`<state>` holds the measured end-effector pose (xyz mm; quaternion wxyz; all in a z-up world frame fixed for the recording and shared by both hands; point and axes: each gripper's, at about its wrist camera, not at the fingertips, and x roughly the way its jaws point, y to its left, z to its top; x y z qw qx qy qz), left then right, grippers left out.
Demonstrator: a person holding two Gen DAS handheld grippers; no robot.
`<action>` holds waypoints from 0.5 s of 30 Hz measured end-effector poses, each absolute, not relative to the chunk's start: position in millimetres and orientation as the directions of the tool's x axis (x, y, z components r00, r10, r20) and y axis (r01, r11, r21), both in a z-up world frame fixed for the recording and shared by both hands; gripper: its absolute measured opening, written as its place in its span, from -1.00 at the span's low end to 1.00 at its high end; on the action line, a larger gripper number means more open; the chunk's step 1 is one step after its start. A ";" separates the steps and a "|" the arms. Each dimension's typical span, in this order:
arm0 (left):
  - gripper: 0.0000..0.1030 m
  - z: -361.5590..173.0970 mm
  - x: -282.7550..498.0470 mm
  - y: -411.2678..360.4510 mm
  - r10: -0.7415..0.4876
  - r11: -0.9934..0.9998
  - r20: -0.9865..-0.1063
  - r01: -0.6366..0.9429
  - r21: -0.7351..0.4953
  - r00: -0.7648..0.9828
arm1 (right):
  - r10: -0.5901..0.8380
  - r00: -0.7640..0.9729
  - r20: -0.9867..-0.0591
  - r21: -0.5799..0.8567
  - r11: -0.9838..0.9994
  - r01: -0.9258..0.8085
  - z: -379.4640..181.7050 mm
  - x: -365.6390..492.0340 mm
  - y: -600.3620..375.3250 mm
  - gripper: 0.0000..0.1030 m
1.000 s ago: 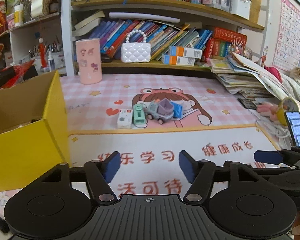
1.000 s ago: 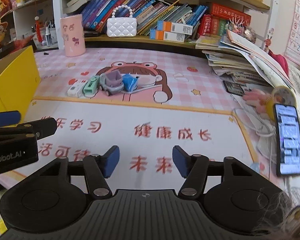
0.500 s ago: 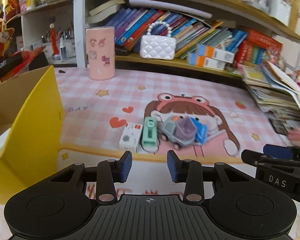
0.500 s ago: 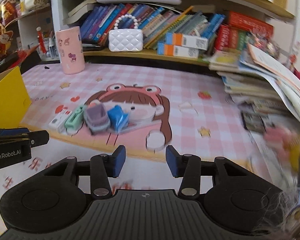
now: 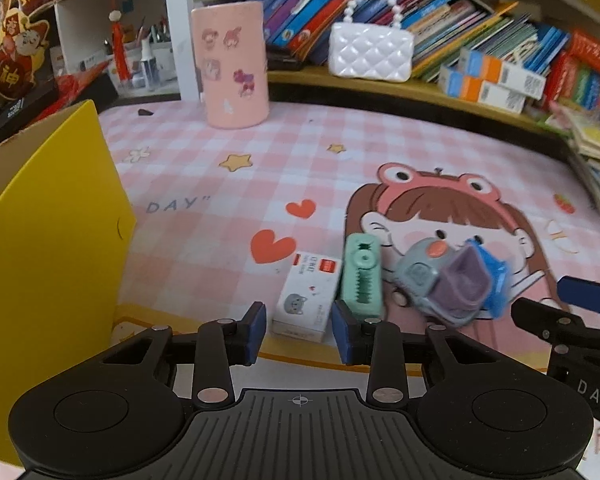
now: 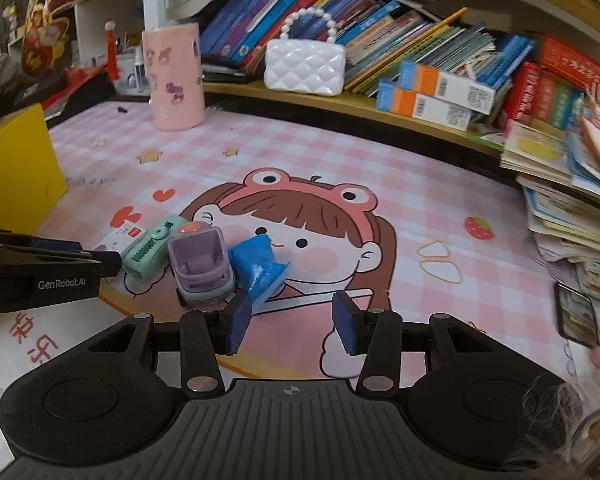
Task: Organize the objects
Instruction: 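Close the left tool on the small white box while the right tool grasps the blue piece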
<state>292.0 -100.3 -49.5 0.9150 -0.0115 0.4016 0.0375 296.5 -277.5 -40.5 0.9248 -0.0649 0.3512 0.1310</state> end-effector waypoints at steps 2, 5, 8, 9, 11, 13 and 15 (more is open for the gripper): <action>-0.34 -51.8 295.2 -100.4 0.061 0.997 -0.741 -0.078 0.010 0.669 | 0.194 0.710 -0.677 -0.031 0.956 -0.291 -44.5 304.7 -275.3 -0.18; -0.34 -55.2 299.3 -101.2 0.059 0.997 -0.744 -0.080 0.008 0.666 | 0.221 0.692 -0.687 -0.019 0.947 -0.320 -48.5 316.5 -272.3 -0.17; -0.34 -55.9 304.2 -101.6 0.056 0.997 -0.737 -0.078 0.004 0.673 | 0.234 0.691 -0.684 -0.036 0.935 -0.352 -51.5 325.5 -266.0 -0.16; -0.34 -56.2 306.6 -101.9 0.056 0.997 -0.737 -0.078 0.005 0.674 | 0.235 0.692 -0.682 -0.044 0.932 -0.359 -52.0 328.9 -263.8 -0.16; -0.38 -56.8 311.0 -103.9 0.063 0.997 -0.735 -0.074 0.017 0.675 | 0.243 0.693 -0.679 -0.045 0.928 -0.369 -52.3 335.4 -260.7 -0.15; -0.43 -57.3 313.8 -106.0 0.068 0.997 -0.732 -0.066 0.032 0.678 | 0.243 0.694 -0.678 -0.049 0.927 -0.372 -52.1 340.2 -258.2 -0.15; -0.44 -57.0 314.3 -104.4 0.063 0.997 -0.734 -0.068 0.024 0.677 | 0.242 0.687 -0.685 -0.042 0.928 -0.369 -52.8 345.4 -256.9 -0.16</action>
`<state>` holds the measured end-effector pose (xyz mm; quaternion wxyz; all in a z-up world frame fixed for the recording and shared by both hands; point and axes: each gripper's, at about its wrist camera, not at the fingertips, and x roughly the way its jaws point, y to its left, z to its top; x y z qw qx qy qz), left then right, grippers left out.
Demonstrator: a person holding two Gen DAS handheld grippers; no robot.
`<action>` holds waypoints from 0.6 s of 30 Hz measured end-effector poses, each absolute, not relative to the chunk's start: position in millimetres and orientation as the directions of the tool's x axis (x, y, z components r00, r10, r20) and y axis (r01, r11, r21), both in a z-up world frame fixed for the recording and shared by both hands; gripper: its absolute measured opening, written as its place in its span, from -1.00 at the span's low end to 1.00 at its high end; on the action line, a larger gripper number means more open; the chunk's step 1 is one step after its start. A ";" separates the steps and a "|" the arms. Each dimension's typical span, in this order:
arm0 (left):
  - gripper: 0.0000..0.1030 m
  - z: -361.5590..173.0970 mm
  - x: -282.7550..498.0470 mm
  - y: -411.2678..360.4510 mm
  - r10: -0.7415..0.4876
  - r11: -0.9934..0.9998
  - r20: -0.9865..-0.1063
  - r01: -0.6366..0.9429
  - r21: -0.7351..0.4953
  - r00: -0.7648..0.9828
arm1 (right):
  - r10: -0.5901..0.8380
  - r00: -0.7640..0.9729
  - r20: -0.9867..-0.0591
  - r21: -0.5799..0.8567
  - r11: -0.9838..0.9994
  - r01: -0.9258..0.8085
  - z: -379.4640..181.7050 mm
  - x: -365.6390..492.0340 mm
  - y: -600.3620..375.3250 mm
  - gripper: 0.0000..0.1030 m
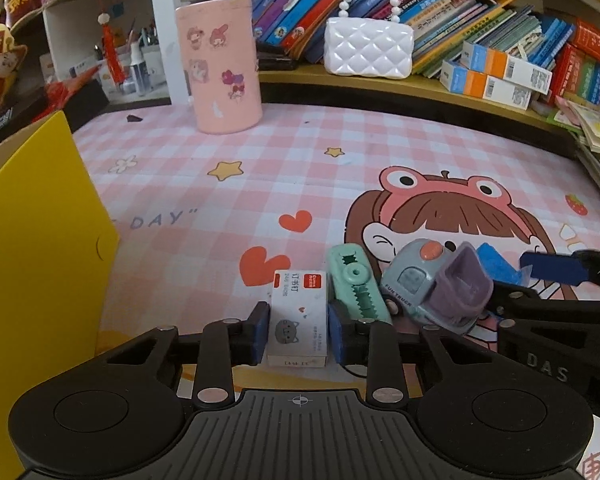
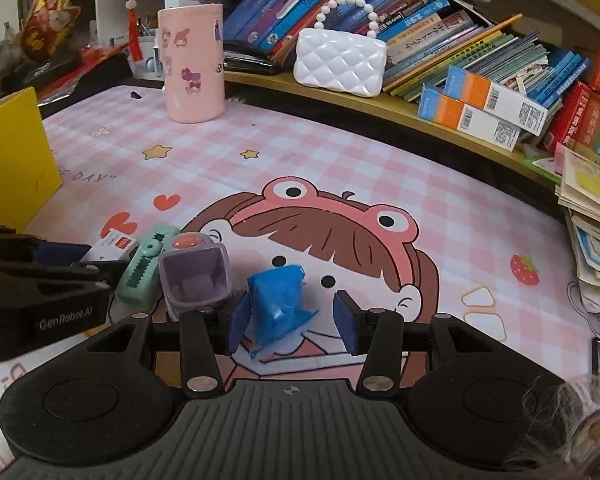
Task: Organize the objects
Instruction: 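Close the left tool on the small white box while the right tool grasps the blue piece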
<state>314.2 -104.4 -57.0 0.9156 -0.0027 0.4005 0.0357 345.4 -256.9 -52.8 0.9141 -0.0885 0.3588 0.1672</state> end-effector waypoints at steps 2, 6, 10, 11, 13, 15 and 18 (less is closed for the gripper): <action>-0.45 -56.6 313.1 -102.4 0.053 0.998 -0.733 -0.062 0.014 0.678 | 0.246 0.665 -0.706 -0.016 0.932 -0.363 -56.6 351.1 -257.4 -0.17; -0.45 -51.8 301.9 -98.4 0.036 0.997 -0.735 -0.071 -0.017 0.678 | 0.275 0.648 -0.710 0.016 0.927 -0.375 -58.3 351.1 -259.6 -0.43; -0.45 -38.4 276.3 -95.3 0.005 0.996 -0.713 -0.066 -0.057 0.701 | 0.249 0.666 -0.703 0.028 0.946 -0.324 -50.8 336.1 -263.8 -0.46; -0.45 -35.0 269.0 -93.8 -0.007 0.995 -0.709 -0.066 -0.075 0.705 | 0.246 0.672 -0.698 0.038 0.951 -0.308 -47.7 329.6 -266.2 -0.46; -0.45 -29.8 255.8 -91.1 -0.032 0.992 -0.705 -0.061 -0.107 0.709 | 0.237 0.681 -0.693 0.054 0.959 -0.279 -42.4 315.0 -270.0 -0.46; -0.45 -26.0 242.4 -89.5 -0.054 0.991 -0.704 -0.049 -0.126 0.708 | 0.221 0.681 -0.698 0.064 0.966 -0.249 -38.3 298.8 -272.3 -0.46; -0.45 -21.6 218.2 -86.3 -0.085 0.988 -0.702 -0.029 -0.150 0.707 | 0.206 0.677 -0.706 0.082 0.974 -0.211 -32.3 270.7 -273.0 -0.46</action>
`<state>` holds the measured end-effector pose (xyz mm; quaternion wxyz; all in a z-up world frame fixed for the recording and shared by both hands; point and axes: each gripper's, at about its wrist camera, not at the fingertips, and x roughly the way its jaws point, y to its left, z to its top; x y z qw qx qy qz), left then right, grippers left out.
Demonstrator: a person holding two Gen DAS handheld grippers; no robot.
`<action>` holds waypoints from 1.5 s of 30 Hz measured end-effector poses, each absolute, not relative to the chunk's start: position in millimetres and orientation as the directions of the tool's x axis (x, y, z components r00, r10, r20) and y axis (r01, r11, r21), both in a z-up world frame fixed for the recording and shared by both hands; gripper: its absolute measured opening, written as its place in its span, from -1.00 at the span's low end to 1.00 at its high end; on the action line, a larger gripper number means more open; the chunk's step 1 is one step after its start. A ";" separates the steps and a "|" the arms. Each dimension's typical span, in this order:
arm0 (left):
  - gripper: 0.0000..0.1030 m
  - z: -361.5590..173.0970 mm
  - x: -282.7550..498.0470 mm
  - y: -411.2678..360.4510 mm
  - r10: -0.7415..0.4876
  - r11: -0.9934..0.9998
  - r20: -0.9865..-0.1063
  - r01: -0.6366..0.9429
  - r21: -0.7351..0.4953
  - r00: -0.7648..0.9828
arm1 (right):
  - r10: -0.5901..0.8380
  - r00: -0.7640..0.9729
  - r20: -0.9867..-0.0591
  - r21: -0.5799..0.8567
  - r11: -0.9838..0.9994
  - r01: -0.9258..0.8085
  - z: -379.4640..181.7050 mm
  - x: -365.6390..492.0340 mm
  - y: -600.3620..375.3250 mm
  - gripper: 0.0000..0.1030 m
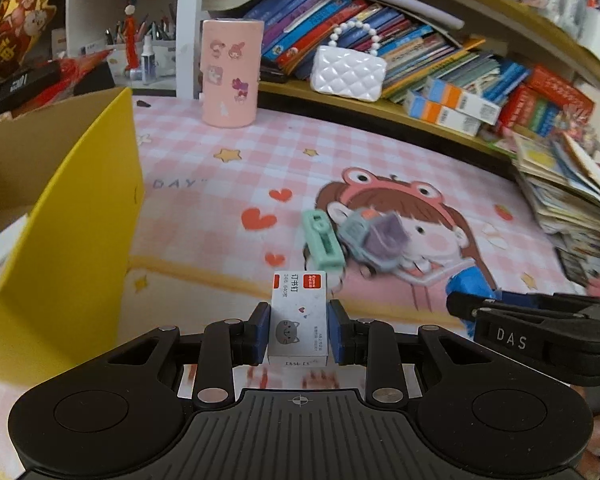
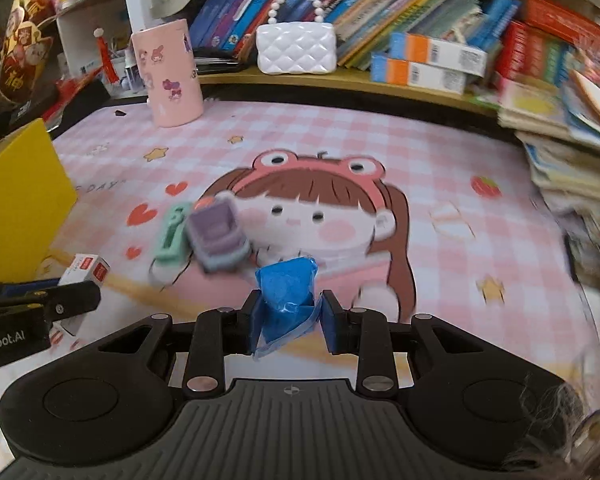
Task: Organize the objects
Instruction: 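Close the left tool on the small white box while the right tool grasps the blue piece, then carry the white box and blue piece over the yellow box with both tools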
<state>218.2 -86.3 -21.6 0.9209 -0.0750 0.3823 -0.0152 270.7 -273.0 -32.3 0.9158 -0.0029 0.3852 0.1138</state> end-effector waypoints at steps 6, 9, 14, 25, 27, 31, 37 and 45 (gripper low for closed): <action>-0.45 -13.2 173.1 -70.1 -0.106 0.989 -0.691 0.006 -0.146 0.715 | 0.177 0.656 -0.734 0.080 0.981 -0.175 -26.4 215.5 -263.4 -0.46; -0.45 -11.4 152.7 -57.3 -0.117 0.987 -0.687 0.006 -0.162 0.717 | 0.178 0.649 -0.740 0.076 0.980 -0.182 -23.5 191.6 -254.9 -0.46; -0.45 -9.7 126.6 -36.5 -0.126 0.983 -0.672 0.002 -0.182 0.730 | 0.188 0.653 -0.734 0.051 0.974 -0.223 -19.6 163.1 -231.8 -0.46; -0.45 -8.4 70.8 20.5 -0.125 0.977 -0.666 -0.024 -0.210 0.735 | 0.212 0.644 -0.735 0.013 0.954 -0.298 -16.0 108.7 -164.8 -0.46; -0.45 -7.8 61.6 30.5 -0.120 0.978 -0.665 -0.028 -0.208 0.737 | 0.217 0.642 -0.735 0.005 0.949 -0.315 -16.1 98.4 -152.3 -0.46; -0.45 -7.3 43.7 51.6 -0.112 0.978 -0.668 -0.037 -0.205 0.736 | 0.230 0.646 -0.728 -0.004 0.941 -0.340 -15.7 79.5 -128.6 -0.46; -0.45 -4.6 18.9 80.8 -0.093 0.981 -0.664 -0.045 -0.187 0.742 | 0.257 0.640 -0.724 0.010 0.932 -0.363 -17.8 55.2 -95.1 -0.46; -0.45 -4.0 -10.7 114.6 -0.063 0.986 -0.660 -0.056 -0.157 0.749 | 0.289 0.635 -0.717 0.047 0.928 -0.369 -22.1 27.2 -59.0 -0.46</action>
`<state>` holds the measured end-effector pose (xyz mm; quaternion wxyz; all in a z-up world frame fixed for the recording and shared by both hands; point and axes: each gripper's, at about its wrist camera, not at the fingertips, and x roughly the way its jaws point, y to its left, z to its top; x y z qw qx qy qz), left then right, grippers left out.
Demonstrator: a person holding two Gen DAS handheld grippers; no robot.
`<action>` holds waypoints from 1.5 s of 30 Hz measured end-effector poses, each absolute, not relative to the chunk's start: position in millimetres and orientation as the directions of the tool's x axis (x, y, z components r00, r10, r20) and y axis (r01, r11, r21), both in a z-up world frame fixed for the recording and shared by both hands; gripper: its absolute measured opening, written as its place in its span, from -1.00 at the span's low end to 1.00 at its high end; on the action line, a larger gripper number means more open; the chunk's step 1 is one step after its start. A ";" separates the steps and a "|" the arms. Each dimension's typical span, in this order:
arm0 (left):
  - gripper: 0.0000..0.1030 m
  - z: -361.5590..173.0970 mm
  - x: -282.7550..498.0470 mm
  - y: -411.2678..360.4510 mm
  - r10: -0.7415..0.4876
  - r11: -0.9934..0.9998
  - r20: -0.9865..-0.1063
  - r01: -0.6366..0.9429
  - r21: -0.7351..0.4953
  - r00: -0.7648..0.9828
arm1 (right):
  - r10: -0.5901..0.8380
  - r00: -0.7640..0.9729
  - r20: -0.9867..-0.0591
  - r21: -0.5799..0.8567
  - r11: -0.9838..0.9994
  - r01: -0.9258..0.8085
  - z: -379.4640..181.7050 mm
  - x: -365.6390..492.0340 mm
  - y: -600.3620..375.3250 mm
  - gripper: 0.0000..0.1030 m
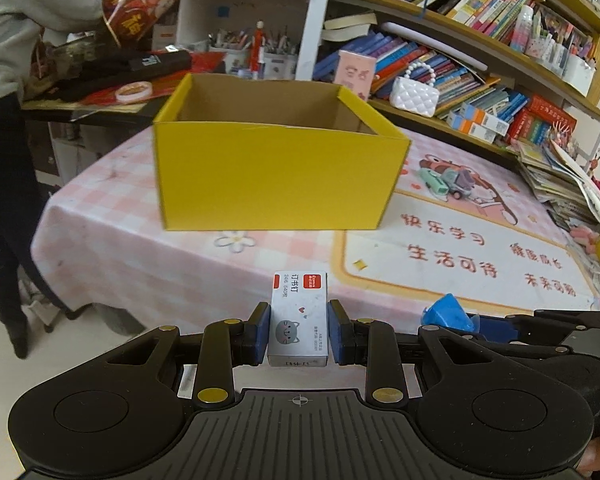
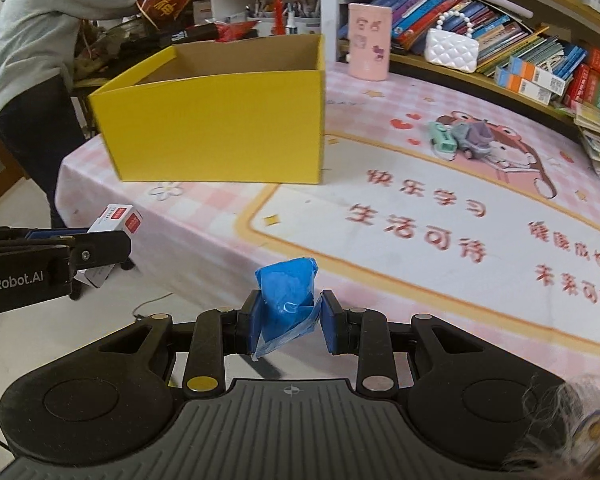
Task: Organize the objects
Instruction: 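Carry the white box and blue piece over the yellow box with both tools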
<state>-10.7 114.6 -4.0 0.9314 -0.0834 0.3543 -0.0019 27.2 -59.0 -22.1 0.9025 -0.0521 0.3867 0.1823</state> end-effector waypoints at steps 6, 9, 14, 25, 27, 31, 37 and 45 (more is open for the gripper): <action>-0.45 0.0 -23.5 130.3 -0.042 0.989 -0.643 -0.059 -0.136 0.765 | 0.305 0.624 -0.719 0.066 0.924 -0.376 -22.6 16.1 -39.8 -0.46; -0.45 1.4 -26.2 131.3 -0.051 0.990 -0.639 -0.044 -0.132 0.768 | 0.314 0.622 -0.717 0.064 0.918 -0.391 -20.3 11.6 -32.8 -0.46; -0.45 6.3 -24.3 134.3 -0.060 0.989 -0.618 -0.037 -0.144 0.784 | 0.314 0.625 -0.715 0.049 0.914 -0.402 -16.7 12.1 -27.0 -0.46; -0.45 48.3 18.1 146.7 -0.049 0.987 -0.480 -0.030 -0.156 0.876 | 0.340 0.738 -0.582 0.038 0.919 -0.393 26.9 50.1 -26.7 -0.46; -0.45 58.0 31.3 148.5 -0.047 0.988 -0.453 -0.025 -0.151 0.890 | 0.349 0.765 -0.541 0.040 0.919 -0.391 40.4 64.1 -25.2 -0.46; -0.45 70.8 60.6 149.9 -0.031 0.989 -0.417 -0.034 -0.147 0.908 | 0.360 0.801 -0.479 0.039 0.920 -0.390 62.1 95.9 -21.3 -0.46; -0.45 69.5 105.5 153.3 0.012 0.987 -0.415 -0.077 -0.139 0.910 | 0.367 0.817 -0.444 0.027 0.917 -0.397 75.2 142.8 -15.1 -0.46; -0.45 41.4 149.3 151.6 0.051 0.985 -0.496 -0.126 -0.120 0.867 | 0.392 0.781 -0.485 -0.002 0.893 -0.449 61.5 191.3 -2.3 -0.46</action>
